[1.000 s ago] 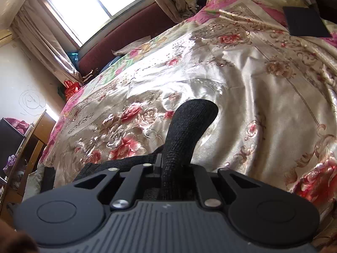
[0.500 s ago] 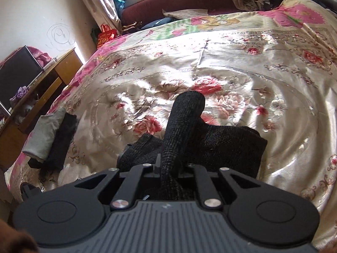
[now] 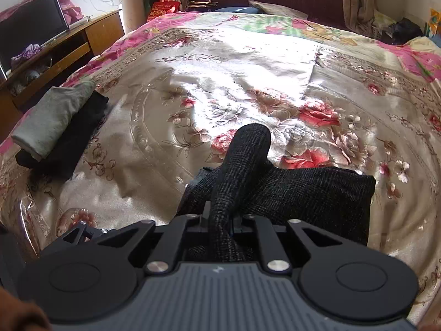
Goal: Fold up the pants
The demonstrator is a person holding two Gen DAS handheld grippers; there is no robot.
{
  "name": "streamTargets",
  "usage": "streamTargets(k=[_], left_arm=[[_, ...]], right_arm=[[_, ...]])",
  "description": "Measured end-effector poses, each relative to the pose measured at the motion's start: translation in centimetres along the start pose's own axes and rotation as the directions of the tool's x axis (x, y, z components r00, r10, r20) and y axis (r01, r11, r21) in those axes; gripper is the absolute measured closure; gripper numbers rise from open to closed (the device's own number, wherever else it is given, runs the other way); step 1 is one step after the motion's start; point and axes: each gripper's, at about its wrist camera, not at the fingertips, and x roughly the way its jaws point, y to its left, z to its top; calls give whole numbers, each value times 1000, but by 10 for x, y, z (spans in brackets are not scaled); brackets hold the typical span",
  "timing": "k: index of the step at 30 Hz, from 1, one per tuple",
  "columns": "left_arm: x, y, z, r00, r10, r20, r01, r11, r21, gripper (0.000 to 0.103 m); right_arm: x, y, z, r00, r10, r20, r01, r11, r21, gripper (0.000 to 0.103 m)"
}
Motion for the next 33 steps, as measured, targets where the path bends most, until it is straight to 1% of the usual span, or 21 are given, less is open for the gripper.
streamTargets(k=[3, 5, 6, 8, 9, 10, 11, 12, 14, 16, 19, 21, 22, 24, 27, 30, 32, 33], left_arm=[[-5, -5, -3, 999, 28, 18, -29, 998, 55, 4], [-7, -4, -4, 999, 27, 20, -28, 998, 64, 4], [-8, -4, -5, 1000, 22, 18, -23, 998, 64, 3], [-8, -3, -7, 1000, 15, 1, -15, 998, 65, 3], [-9, -2, -8, 1000, 11, -4, -11, 998, 61, 3], [-10, -1, -8, 1000, 9, -3, -8, 998, 58, 3], [-11, -1, -8, 1000, 7, -1, -7, 998, 57, 3], [-11, -1, -9, 1000, 8, 0, -8, 998, 57, 3], [-11, -1, -10, 1000, 19, -5, -19, 998, 58, 3], [-12, 0, -11, 1000, 24, -2, -23, 998, 51, 3], [-15, 3, -13, 999, 54, 0, -54, 998, 43, 3], [-16, 4, -13, 998, 69, 1, -69, 997, 34, 2], [-17, 4, -12, 997, 81, 4, -81, 996, 36, 2], [-22, -1, -13, 992, 127, 22, -128, 990, 58, 2], [-28, -1, -14, 979, 200, 44, -203, 976, 82, 2], [-33, 6, -15, 971, 239, 2, -239, 969, 65, 2], [-42, 14, -16, 971, 238, -17, -237, 971, 32, 2], [-45, 16, -15, 971, 236, -23, -236, 972, 19, 2]], right_arm=[[13, 18, 1, 1000, -5, -22, 4, 999, -44, 89], [25, 31, -2, 999, -19, -36, 16, 996, -91, 88], [30, 37, -4, 999, -19, -43, 14, 993, -113, 87], [38, 49, -10, 998, -20, -52, 11, 986, -164, 78], [40, 52, -10, 998, 2, -59, -11, 987, -158, 70], [41, 51, -10, 998, 41, -55, -47, 991, -128, 69], [43, 50, -8, 996, 70, -54, -76, 992, -103, 69], [44, 50, -6, 996, 74, -48, -78, 993, -88, 70], [45, 49, -4, 998, 54, -19, -55, 994, -97, 71], [43, 44, -1, 999, 50, -12, -51, 995, -86, 73], [37, 23, 7, 997, 71, 22, -70, 997, -18, 72], [40, 9, 15, 997, 72, 36, -73, 997, 20, 72], [45, 6, 18, 997, 66, 41, -66, 998, 9, 73], [59, 5, 21, 999, 25, 45, -24, 999, -27, 72], [88, 1, 21, 1000, 15, 20, -15, 999, -32, 74], [104, 2, 16, 999, -1, 53, 5, 997, -76, 73], [104, 0, 16, 997, 9, 71, -4, 997, -72, 73], [99, -4, 17, 997, 26, 78, -21, 998, -56, 73]])
